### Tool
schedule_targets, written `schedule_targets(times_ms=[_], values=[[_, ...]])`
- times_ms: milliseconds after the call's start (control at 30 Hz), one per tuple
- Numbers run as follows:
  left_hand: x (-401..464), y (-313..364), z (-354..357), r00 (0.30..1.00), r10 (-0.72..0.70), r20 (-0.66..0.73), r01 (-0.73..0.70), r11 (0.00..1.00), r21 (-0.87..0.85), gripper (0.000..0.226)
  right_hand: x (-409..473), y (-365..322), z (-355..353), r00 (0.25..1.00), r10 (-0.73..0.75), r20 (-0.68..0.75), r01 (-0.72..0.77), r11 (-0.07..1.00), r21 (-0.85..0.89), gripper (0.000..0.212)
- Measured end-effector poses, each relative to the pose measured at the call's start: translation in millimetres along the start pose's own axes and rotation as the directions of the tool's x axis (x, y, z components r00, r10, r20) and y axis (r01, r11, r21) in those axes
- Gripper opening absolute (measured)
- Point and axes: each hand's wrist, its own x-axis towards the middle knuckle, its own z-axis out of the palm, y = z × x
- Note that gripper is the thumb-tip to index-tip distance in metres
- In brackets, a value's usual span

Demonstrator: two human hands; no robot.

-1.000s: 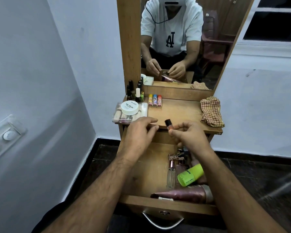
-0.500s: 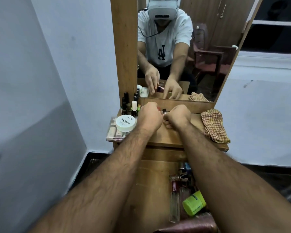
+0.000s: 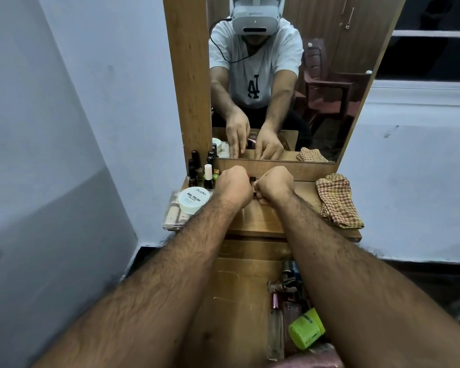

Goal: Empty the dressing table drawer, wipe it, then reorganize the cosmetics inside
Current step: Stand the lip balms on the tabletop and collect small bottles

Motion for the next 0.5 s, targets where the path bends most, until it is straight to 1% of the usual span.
schedule_targets(times_ms=[100, 233, 333, 433, 500], values=[[-2, -1, 2, 1.0, 0.021, 0.009, -0.021, 0.999, 0.026, 0.025, -2, 3, 1, 0.998, -0.04, -0.043, 0.04, 0.999, -0.019, 0.013], [-3, -1, 2, 0.999, 0.052, 0.005, -0.052, 0.997, 0.059, 0.026, -7, 5, -4, 0.987, -0.148, -0.063, 0.143, 0.987, -0.076, 0.017], [-10, -1, 2, 0.995, 0.095, -0.042, -0.094, 0.995, 0.035, 0.029, -19, 11, -17, 0.97, -0.236, -0.065, 0.232, 0.971, -0.062, 0.02], [-31, -1, 5, 0.967, 0.199, -0.16, -0.214, 0.973, -0.081, 0.025, -46, 20, -40, 0.918, -0.388, -0.085, 0.382, 0.921, -0.083, 0.018], [-52, -3, 11, 0.953, 0.245, -0.179, -0.269, 0.955, -0.127, 0.024, -67, 31, -57, 0.866, -0.49, -0.095, 0.482, 0.871, -0.099, 0.02]])
